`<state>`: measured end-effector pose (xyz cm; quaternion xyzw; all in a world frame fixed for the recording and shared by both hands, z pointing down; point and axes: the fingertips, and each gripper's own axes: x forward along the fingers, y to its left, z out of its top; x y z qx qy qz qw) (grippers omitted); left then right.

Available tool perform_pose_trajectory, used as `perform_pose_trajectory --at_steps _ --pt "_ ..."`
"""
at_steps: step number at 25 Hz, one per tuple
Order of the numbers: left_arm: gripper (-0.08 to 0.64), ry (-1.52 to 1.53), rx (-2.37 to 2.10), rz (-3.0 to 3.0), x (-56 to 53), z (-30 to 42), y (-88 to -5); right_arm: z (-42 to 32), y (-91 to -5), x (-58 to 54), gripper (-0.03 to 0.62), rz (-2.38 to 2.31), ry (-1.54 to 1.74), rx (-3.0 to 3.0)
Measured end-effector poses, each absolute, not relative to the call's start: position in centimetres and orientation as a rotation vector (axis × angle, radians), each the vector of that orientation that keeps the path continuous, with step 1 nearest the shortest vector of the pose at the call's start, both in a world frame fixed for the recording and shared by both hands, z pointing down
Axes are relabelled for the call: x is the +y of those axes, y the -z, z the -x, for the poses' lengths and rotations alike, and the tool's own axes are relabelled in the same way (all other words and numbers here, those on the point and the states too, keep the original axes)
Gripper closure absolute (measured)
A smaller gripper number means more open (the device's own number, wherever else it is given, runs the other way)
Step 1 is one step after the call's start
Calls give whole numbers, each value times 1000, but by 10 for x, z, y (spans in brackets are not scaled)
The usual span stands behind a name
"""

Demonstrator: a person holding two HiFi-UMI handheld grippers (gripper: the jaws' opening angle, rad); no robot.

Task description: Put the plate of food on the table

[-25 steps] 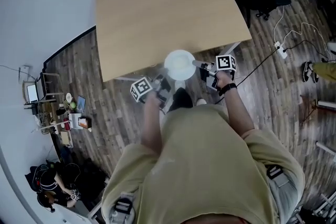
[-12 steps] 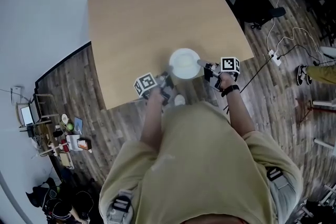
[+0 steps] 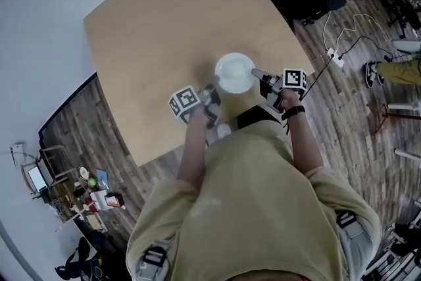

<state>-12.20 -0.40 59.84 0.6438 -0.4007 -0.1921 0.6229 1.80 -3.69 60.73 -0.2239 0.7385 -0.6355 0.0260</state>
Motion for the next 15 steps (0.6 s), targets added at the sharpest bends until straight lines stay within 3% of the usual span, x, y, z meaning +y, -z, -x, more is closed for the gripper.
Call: perform_pose_trajectory --at_steps 5,15 --pt "548 405 -963 -1533 -35 122 -583 -19 -589 -69 568 724 1887 2333" --pt "543 296 -1088 -1494 -204 123 -610 -20 -613 -236 568 840 1902 2298"
